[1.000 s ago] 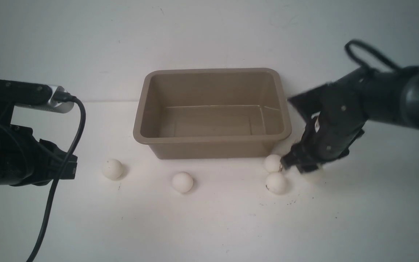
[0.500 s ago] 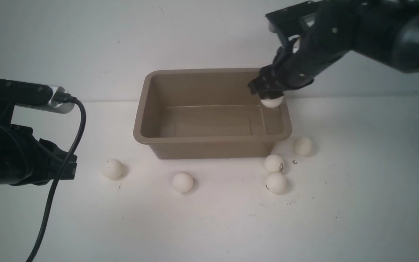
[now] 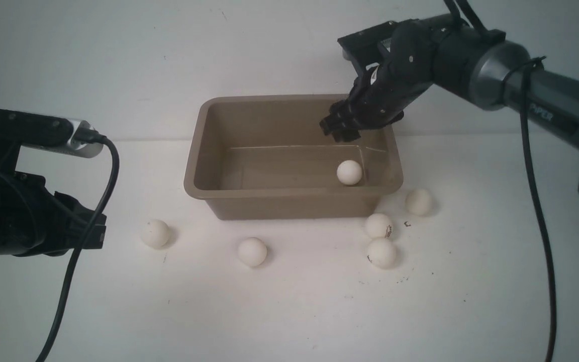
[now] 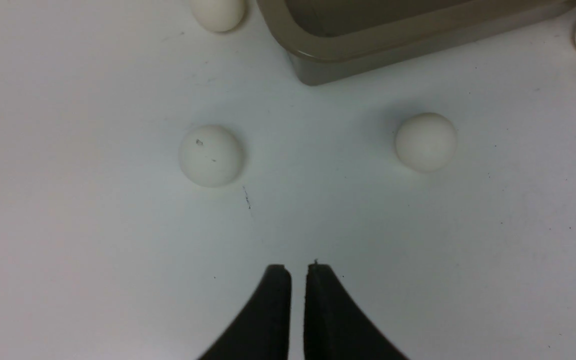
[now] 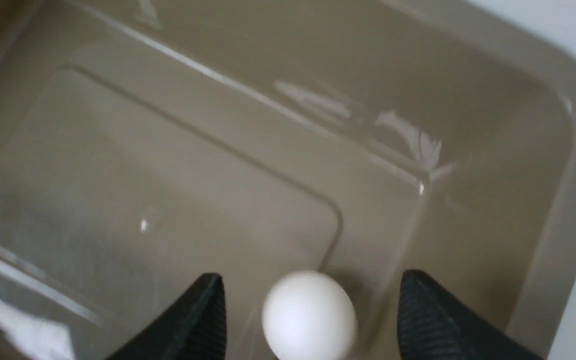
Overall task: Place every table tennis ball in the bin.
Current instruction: Use the right arm to put the table tennis ball into the box, then use the right arm to clamp the table tennis ball closest to it
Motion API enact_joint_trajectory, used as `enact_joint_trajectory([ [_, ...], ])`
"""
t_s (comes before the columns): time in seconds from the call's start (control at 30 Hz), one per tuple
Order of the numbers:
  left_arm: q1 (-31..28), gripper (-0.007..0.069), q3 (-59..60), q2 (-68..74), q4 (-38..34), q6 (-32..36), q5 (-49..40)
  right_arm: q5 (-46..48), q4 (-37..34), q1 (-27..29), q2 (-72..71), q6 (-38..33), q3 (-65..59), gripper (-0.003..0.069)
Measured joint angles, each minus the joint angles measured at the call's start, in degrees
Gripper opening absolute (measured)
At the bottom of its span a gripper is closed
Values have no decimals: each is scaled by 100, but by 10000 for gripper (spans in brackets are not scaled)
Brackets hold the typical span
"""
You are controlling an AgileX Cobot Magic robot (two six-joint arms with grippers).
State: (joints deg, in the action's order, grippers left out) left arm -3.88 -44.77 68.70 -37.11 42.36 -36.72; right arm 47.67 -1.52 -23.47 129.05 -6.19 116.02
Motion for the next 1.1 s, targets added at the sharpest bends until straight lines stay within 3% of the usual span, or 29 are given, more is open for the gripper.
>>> enact_joint_trajectory([
  [0.23, 0, 30, 0, 0, 0, 0, 0, -204, 80, 0, 0, 120, 11, 421],
  [0.4, 0, 30, 0, 0, 0, 0, 0, 370, 596, 0, -41, 55, 11, 421],
  [0.7, 0, 30, 0, 0, 0, 0, 0, 727, 686, 362, -982, -91, -629, 421],
  [0.87, 0, 30, 0, 0, 0, 6, 0, 752, 589, 848, -1467, -175, -1597, 421],
  [1.1, 0, 30, 0, 0, 0, 18, -67, 637, 5, 961, -1227, -531, -2112, 421],
])
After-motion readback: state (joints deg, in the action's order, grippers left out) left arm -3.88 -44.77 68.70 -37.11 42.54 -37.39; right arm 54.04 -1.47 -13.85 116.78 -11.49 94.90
